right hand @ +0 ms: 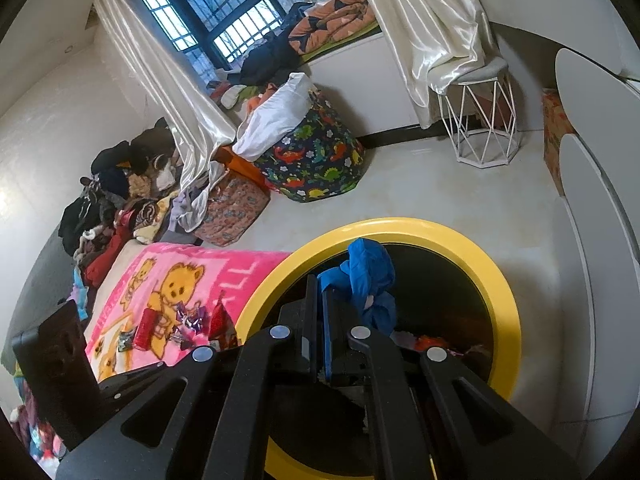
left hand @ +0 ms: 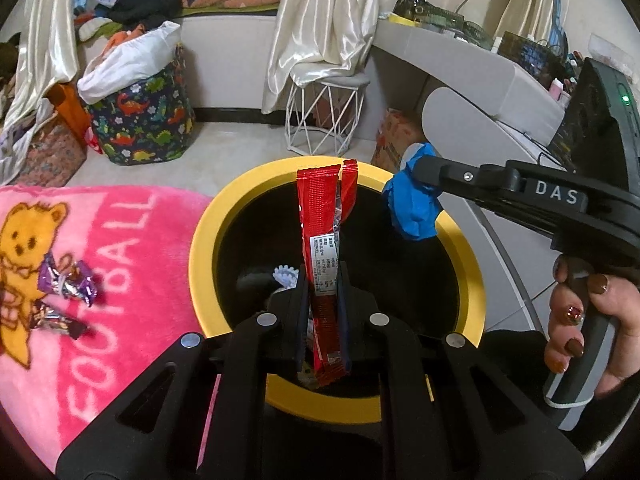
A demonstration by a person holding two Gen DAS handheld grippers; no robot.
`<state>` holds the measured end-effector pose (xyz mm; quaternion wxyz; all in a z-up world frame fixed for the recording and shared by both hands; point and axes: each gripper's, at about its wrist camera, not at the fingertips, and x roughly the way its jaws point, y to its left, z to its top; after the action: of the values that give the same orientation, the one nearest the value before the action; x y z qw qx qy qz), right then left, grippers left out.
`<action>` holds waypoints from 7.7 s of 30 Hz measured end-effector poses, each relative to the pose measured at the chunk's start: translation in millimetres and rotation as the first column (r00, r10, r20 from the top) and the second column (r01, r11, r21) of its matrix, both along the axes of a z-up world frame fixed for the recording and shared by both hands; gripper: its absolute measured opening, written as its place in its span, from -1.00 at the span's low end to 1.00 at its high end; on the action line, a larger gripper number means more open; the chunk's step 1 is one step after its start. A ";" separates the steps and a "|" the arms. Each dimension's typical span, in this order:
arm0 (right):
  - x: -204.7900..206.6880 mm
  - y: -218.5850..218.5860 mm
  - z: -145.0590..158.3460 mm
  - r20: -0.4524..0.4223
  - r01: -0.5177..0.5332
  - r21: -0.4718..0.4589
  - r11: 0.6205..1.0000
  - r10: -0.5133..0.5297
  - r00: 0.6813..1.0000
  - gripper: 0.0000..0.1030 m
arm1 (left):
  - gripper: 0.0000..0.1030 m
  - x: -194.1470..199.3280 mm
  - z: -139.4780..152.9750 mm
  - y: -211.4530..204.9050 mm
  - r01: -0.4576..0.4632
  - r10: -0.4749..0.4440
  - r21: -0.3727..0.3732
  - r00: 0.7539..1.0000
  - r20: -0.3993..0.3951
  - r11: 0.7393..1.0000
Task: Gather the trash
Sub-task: 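Carry the blue cloth and red wrapper over the yellow bin with both tools, then open both tools to drop the blue cloth and red wrapper into the bin, then move both tools from the bin back toward the blanket, then grasp the green wrapper with the left tool while the right tool grasps the brown candy wrapper, then carry the green wrapper and brown candy wrapper over the yellow bin with both tools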
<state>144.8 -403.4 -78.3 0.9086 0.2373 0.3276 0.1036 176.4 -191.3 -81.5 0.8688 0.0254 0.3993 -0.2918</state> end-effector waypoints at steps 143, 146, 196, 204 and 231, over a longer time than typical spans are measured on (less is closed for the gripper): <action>17.7 284.0 -25.2 -0.141 -0.569 -0.271 0.777 0.552 0.822 -0.73 | -0.95 -24.9 6.8 335.9 -0.714 0.731 -0.193 0.681 0.032 0.673; 14.1 279.6 -22.3 -0.129 -0.565 -0.260 0.783 0.552 0.824 -0.73 | -0.95 -28.0 11.4 323.9 -0.694 0.712 -0.179 0.700 0.059 0.698; 9.4 147.4 21.5 -0.008 -0.317 -0.178 0.932 0.321 0.947 -0.73 | -0.95 -52.3 63.2 164.3 -0.349 0.372 -0.137 0.898 0.235 0.927; 11.7 107.2 18.9 -0.010 -0.236 -0.154 0.960 0.237 0.971 -0.73 | -0.95 -49.4 62.6 141.2 -0.290 0.311 -0.121 0.919 0.242 0.949; 8.5 8.0 -9.2 -0.096 -0.007 -0.134 0.991 -0.006 0.995 -0.72 | -0.95 -35.7 43.6 31.1 -0.006 0.021 -0.072 0.977 0.211 0.997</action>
<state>153.3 -395.4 -87.5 0.9057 0.1800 0.3774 0.0702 140.7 -160.3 -37.9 0.9087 0.0228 0.2942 -0.2953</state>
